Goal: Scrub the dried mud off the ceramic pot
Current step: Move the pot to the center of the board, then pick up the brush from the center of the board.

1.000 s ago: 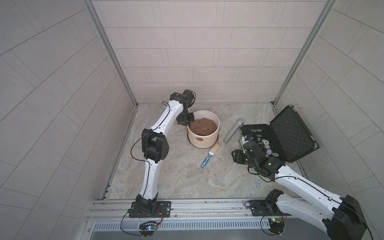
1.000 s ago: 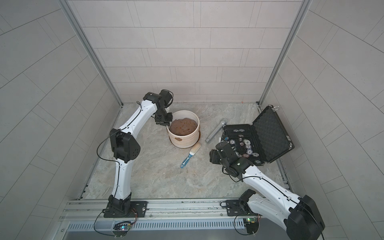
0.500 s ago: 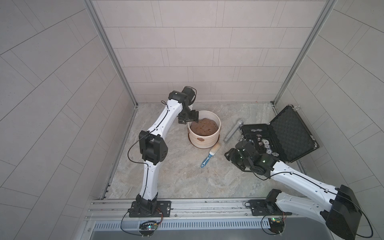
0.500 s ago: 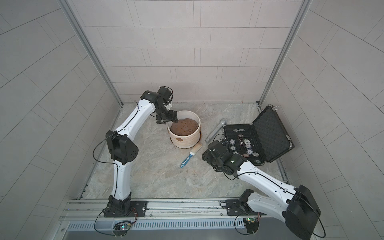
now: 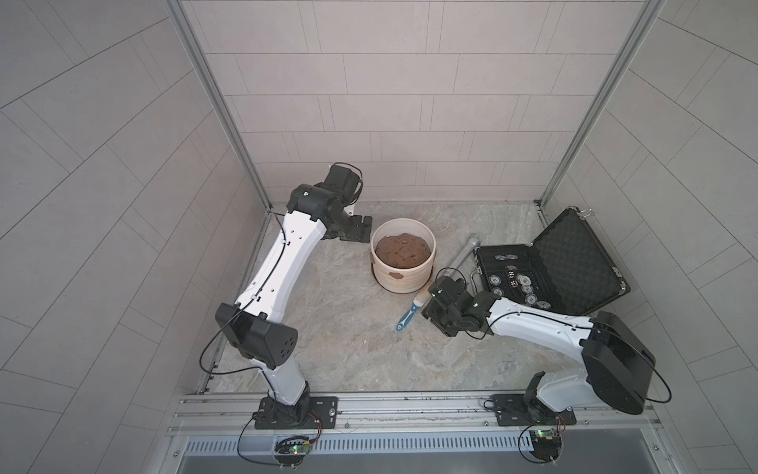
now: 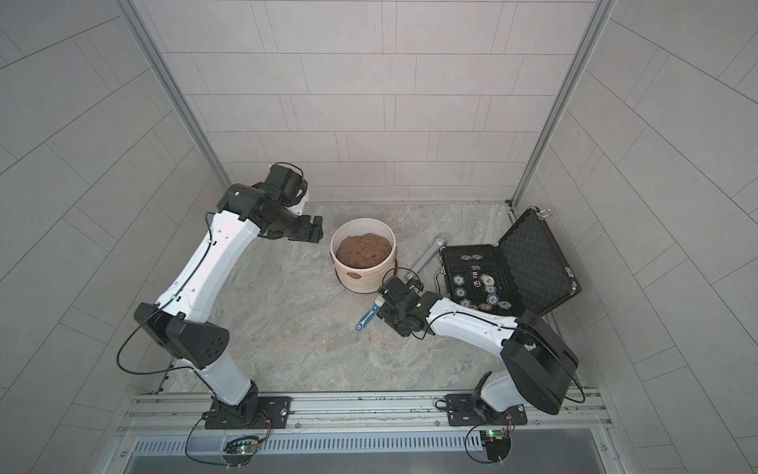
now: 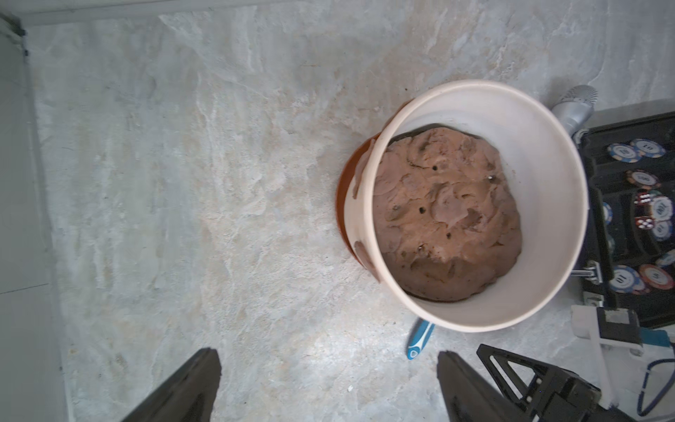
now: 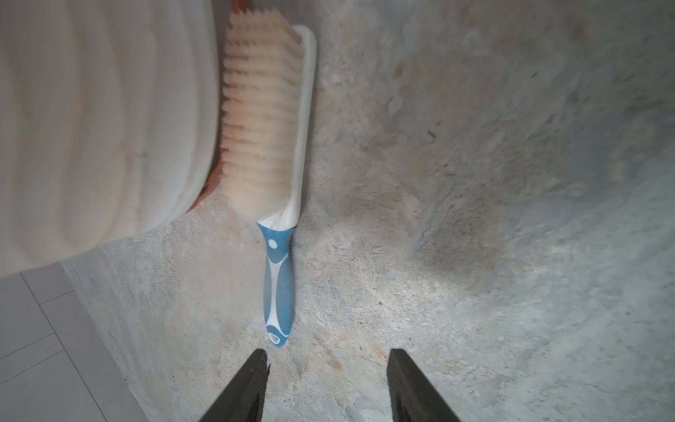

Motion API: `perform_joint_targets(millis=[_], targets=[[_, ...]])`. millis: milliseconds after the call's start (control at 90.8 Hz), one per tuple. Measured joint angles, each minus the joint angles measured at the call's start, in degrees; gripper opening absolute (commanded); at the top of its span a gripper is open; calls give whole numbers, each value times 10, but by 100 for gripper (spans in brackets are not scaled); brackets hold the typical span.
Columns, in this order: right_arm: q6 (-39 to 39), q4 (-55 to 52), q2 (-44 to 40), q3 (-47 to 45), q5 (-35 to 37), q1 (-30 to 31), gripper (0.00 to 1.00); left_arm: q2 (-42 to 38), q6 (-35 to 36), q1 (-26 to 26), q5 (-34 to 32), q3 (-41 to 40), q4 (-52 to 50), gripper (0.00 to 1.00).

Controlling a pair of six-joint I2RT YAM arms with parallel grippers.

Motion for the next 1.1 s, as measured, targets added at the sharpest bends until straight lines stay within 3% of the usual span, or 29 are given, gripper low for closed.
perform_joint_targets(millis=[165, 484, 737, 881, 1101], targets=[[21, -1, 68, 30, -2, 14, 58, -52, 7, 56, -7, -52, 13, 97], [28, -59, 138, 130, 64, 39, 59, -104, 2, 242, 53, -176, 45, 97], [2, -118, 184, 193, 125, 65, 59, -133, 2, 307, 85, -242, 68, 97], [-33, -123, 210, 219, 154, 80, 58, -143, 2, 350, 140, -269, 77, 97], [-50, -132, 231, 231, 162, 85, 53, -141, 2, 397, 172, -279, 78, 97]])
